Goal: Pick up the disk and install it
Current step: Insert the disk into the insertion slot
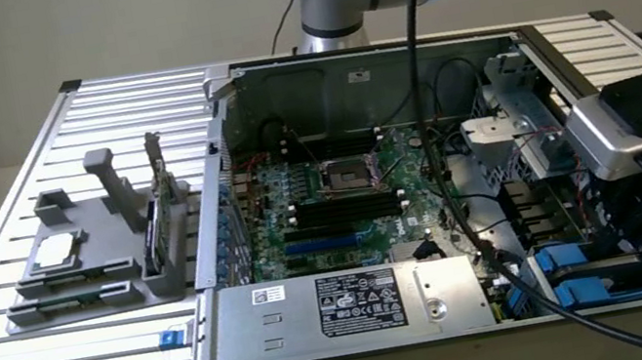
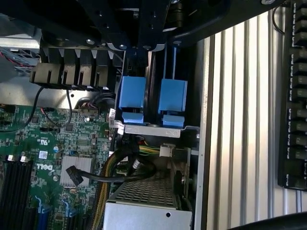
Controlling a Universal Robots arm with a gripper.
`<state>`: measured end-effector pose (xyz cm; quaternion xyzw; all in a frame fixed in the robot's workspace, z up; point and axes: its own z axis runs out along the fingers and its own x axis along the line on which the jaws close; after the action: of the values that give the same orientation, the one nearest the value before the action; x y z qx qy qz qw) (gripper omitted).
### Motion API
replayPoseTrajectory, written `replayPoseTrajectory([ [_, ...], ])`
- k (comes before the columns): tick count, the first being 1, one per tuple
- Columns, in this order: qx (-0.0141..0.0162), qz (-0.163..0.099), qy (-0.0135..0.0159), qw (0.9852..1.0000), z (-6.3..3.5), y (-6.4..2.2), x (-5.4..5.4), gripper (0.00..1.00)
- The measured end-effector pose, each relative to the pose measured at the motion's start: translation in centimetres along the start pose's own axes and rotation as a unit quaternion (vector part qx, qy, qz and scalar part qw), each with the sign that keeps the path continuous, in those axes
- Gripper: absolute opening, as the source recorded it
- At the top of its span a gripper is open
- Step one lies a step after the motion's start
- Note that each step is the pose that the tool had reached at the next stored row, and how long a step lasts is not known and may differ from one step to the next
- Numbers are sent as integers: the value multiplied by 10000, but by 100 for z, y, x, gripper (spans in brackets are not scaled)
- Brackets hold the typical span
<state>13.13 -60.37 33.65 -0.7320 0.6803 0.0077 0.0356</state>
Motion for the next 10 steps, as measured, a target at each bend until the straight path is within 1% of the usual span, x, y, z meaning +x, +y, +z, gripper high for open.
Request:
replayPoseTrajectory([
  [4, -17, 1, -2, 10000, -135, -6, -8, 11],
  [10, -24, 2, -3, 10000, -407, -17, -24, 11],
])
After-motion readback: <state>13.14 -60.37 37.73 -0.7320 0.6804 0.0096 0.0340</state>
